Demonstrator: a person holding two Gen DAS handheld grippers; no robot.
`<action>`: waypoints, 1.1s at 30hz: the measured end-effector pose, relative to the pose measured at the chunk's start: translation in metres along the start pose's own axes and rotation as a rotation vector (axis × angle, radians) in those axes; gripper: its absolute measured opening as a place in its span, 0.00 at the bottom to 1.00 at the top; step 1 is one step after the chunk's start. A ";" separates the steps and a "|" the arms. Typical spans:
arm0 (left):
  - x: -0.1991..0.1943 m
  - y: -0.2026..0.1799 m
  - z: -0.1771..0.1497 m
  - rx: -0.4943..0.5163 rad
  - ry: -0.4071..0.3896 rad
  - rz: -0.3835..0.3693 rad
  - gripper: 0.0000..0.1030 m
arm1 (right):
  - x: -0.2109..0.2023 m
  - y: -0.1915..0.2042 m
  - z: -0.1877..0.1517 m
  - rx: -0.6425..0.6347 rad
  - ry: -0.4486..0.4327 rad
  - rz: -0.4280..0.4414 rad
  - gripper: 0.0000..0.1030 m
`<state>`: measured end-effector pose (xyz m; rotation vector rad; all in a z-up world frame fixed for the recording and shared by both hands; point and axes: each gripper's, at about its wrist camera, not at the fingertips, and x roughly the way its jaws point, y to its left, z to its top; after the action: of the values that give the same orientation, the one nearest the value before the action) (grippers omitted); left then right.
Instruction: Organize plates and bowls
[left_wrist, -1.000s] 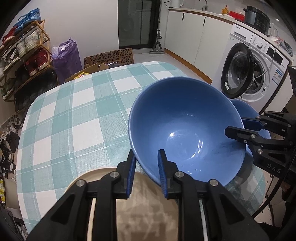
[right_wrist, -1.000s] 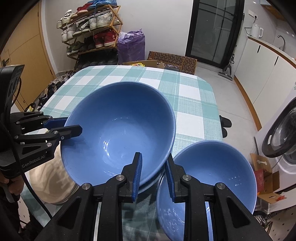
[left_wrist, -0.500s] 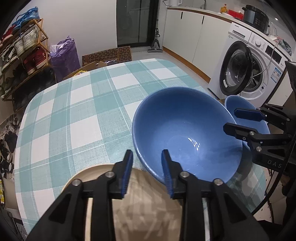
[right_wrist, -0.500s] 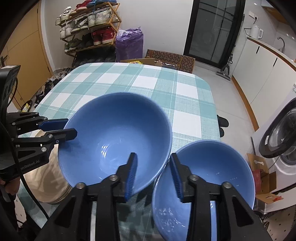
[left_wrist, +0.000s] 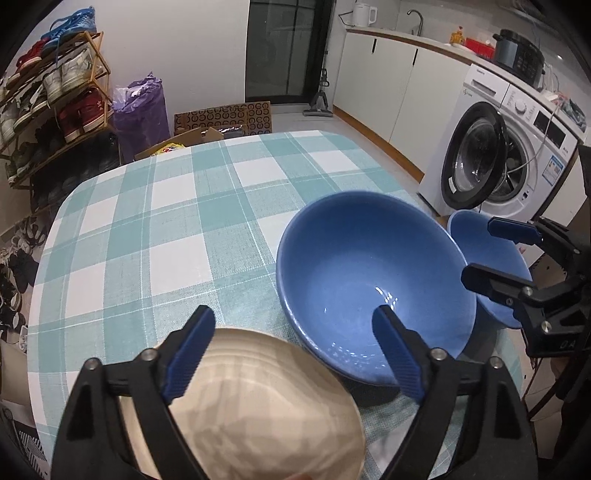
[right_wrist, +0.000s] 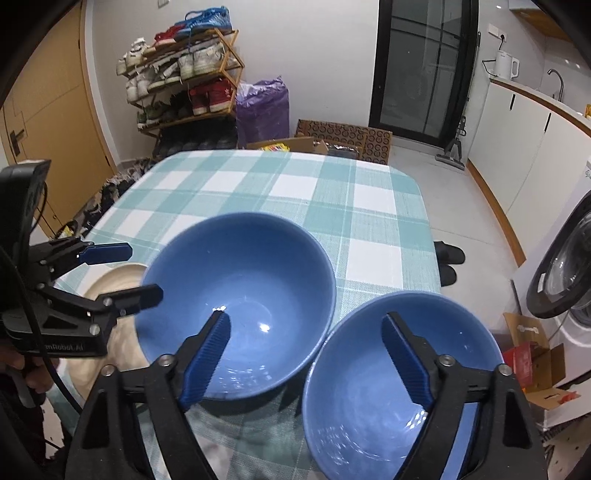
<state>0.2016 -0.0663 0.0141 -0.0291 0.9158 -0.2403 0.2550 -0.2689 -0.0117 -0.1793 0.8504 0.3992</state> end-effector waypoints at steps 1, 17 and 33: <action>-0.001 0.001 0.000 -0.005 -0.006 -0.001 0.92 | -0.002 0.000 0.000 0.002 -0.010 0.008 0.89; -0.020 -0.007 -0.002 -0.016 -0.081 0.016 1.00 | -0.044 -0.020 -0.016 0.049 -0.108 0.018 0.99; -0.035 -0.037 -0.013 0.011 -0.106 0.010 1.00 | -0.085 -0.055 -0.044 0.134 -0.159 -0.008 0.99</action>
<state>0.1637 -0.0940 0.0386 -0.0266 0.8085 -0.2329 0.1969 -0.3559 0.0236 -0.0269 0.7170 0.3431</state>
